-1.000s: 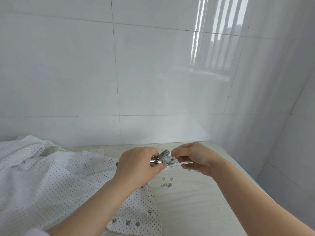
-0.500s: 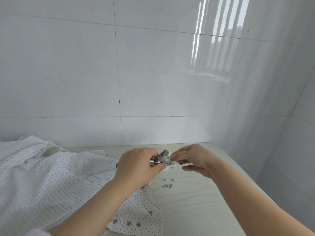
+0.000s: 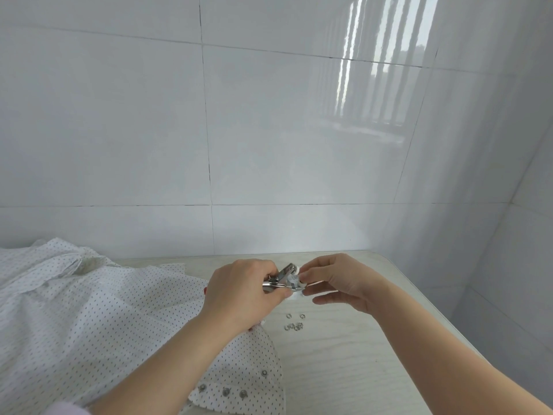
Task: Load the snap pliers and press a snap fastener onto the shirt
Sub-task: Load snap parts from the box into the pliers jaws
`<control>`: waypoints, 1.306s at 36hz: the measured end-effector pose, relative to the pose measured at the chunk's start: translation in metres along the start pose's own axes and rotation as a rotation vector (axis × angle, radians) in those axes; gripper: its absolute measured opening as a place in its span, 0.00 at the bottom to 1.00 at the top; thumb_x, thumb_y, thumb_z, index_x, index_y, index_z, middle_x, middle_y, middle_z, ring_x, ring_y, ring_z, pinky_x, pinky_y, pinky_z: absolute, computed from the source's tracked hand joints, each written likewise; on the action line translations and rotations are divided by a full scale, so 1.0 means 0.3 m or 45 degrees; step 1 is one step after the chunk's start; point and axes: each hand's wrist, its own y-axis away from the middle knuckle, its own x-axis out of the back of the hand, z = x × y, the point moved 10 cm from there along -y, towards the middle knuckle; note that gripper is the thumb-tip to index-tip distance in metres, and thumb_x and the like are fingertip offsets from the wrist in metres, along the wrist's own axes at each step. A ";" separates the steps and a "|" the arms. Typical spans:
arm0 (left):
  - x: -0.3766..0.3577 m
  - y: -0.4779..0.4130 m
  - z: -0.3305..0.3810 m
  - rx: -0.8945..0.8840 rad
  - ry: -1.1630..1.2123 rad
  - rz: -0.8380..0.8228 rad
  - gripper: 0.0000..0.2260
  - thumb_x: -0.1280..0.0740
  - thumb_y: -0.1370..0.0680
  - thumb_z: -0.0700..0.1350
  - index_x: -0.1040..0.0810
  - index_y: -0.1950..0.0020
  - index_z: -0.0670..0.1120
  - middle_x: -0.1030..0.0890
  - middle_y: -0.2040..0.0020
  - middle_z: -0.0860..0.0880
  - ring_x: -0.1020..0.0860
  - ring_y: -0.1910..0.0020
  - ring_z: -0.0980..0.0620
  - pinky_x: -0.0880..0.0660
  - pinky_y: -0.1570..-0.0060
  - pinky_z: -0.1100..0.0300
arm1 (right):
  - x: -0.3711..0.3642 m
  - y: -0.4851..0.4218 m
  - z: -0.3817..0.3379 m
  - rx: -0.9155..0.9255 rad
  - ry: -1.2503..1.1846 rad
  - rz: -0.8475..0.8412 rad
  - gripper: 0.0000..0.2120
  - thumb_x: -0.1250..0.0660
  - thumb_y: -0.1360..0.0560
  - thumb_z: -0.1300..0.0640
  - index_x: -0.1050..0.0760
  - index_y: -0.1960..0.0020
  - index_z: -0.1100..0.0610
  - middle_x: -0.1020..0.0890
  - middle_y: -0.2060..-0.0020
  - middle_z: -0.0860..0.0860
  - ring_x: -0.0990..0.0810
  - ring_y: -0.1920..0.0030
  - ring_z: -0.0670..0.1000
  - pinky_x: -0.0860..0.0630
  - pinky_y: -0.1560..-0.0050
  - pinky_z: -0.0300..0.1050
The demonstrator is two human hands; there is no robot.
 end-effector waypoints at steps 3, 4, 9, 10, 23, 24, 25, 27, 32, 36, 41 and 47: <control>0.001 0.002 -0.002 0.000 0.011 0.002 0.15 0.35 0.31 0.68 0.21 0.57 0.58 0.23 0.68 0.62 0.26 0.67 0.63 0.36 0.71 0.67 | -0.013 0.002 0.011 -0.056 -0.024 -0.054 0.08 0.27 0.29 0.62 0.18 0.50 0.61 0.14 0.57 0.57 0.14 0.59 0.52 0.19 0.63 0.42; 0.001 0.002 -0.002 0.000 0.016 0.003 0.15 0.35 0.31 0.68 0.21 0.57 0.58 0.23 0.68 0.62 0.27 0.68 0.63 0.37 0.72 0.68 | -0.017 0.003 0.014 -0.074 -0.036 -0.070 0.09 0.28 0.28 0.62 0.18 0.49 0.62 0.13 0.57 0.57 0.14 0.60 0.53 0.19 0.64 0.42; 0.000 0.002 -0.002 0.005 0.027 -0.001 0.15 0.35 0.31 0.67 0.21 0.58 0.58 0.24 0.69 0.61 0.26 0.68 0.62 0.36 0.71 0.67 | -0.034 0.006 0.022 -0.118 -0.088 -0.119 0.08 0.29 0.27 0.63 0.19 0.49 0.62 0.14 0.58 0.58 0.14 0.61 0.53 0.19 0.64 0.43; 0.000 0.002 -0.002 0.005 0.029 -0.001 0.15 0.35 0.32 0.67 0.21 0.58 0.58 0.24 0.69 0.61 0.26 0.67 0.62 0.35 0.71 0.67 | -0.035 0.005 0.022 -0.117 -0.087 -0.121 0.07 0.29 0.27 0.63 0.19 0.50 0.62 0.15 0.58 0.58 0.14 0.61 0.53 0.19 0.64 0.43; -0.006 -0.002 0.000 -0.004 0.017 -0.004 0.16 0.36 0.32 0.68 0.22 0.58 0.58 0.23 0.68 0.61 0.25 0.67 0.61 0.35 0.71 0.66 | -0.030 0.009 -0.019 0.009 0.028 -0.047 0.04 0.32 0.26 0.67 0.19 0.56 0.64 0.16 0.62 0.60 0.16 0.66 0.51 0.19 0.64 0.40; -0.007 -0.002 0.000 -0.003 0.018 -0.004 0.16 0.36 0.32 0.68 0.22 0.58 0.58 0.23 0.68 0.61 0.25 0.67 0.61 0.35 0.71 0.66 | -0.031 0.010 -0.022 0.018 0.046 -0.039 0.04 0.33 0.25 0.68 0.19 0.56 0.64 0.16 0.61 0.60 0.17 0.66 0.51 0.19 0.64 0.39; -0.009 -0.002 -0.001 0.000 0.020 -0.006 0.16 0.37 0.32 0.69 0.22 0.58 0.58 0.23 0.68 0.61 0.25 0.67 0.61 0.34 0.71 0.65 | -0.032 0.011 -0.025 0.027 0.062 -0.029 0.04 0.33 0.25 0.68 0.19 0.56 0.64 0.17 0.61 0.61 0.17 0.66 0.51 0.19 0.64 0.39; -0.012 0.000 -0.004 0.005 0.026 -0.008 0.16 0.37 0.32 0.69 0.22 0.58 0.58 0.23 0.68 0.61 0.25 0.67 0.61 0.34 0.71 0.65 | -0.032 0.012 -0.033 0.042 0.090 -0.002 0.05 0.33 0.25 0.68 0.19 0.58 0.64 0.17 0.62 0.61 0.18 0.66 0.51 0.20 0.65 0.38; -0.015 -0.001 -0.004 0.006 0.028 -0.009 0.16 0.37 0.32 0.69 0.22 0.58 0.58 0.22 0.67 0.61 0.25 0.67 0.62 0.33 0.71 0.65 | -0.029 0.003 -0.040 0.040 0.149 0.072 0.09 0.33 0.26 0.68 0.20 0.63 0.61 0.18 0.67 0.58 0.20 0.71 0.48 0.24 0.72 0.35; -0.013 -0.006 -0.016 0.018 0.016 -0.003 0.16 0.36 0.32 0.69 0.22 0.59 0.58 0.21 0.67 0.61 0.25 0.66 0.62 0.29 0.68 0.64 | -0.031 0.008 -0.031 0.011 0.040 0.030 0.04 0.31 0.26 0.65 0.19 0.54 0.65 0.16 0.63 0.60 0.18 0.68 0.50 0.21 0.68 0.37; -0.007 -0.005 -0.034 0.041 0.007 0.027 0.17 0.38 0.32 0.69 0.21 0.57 0.58 0.21 0.67 0.61 0.25 0.66 0.63 0.27 0.68 0.63 | -0.047 0.015 -0.001 -0.104 -0.156 -0.128 0.19 0.34 0.22 0.52 0.22 0.44 0.69 0.15 0.56 0.64 0.15 0.61 0.56 0.18 0.62 0.44; -0.001 -0.006 -0.042 0.059 0.008 0.048 0.16 0.36 0.32 0.68 0.21 0.59 0.58 0.23 0.69 0.61 0.26 0.67 0.63 0.29 0.69 0.63 | -0.058 0.013 -0.011 -0.072 -0.089 -0.139 0.12 0.33 0.24 0.59 0.21 0.47 0.68 0.14 0.58 0.62 0.14 0.62 0.55 0.17 0.61 0.43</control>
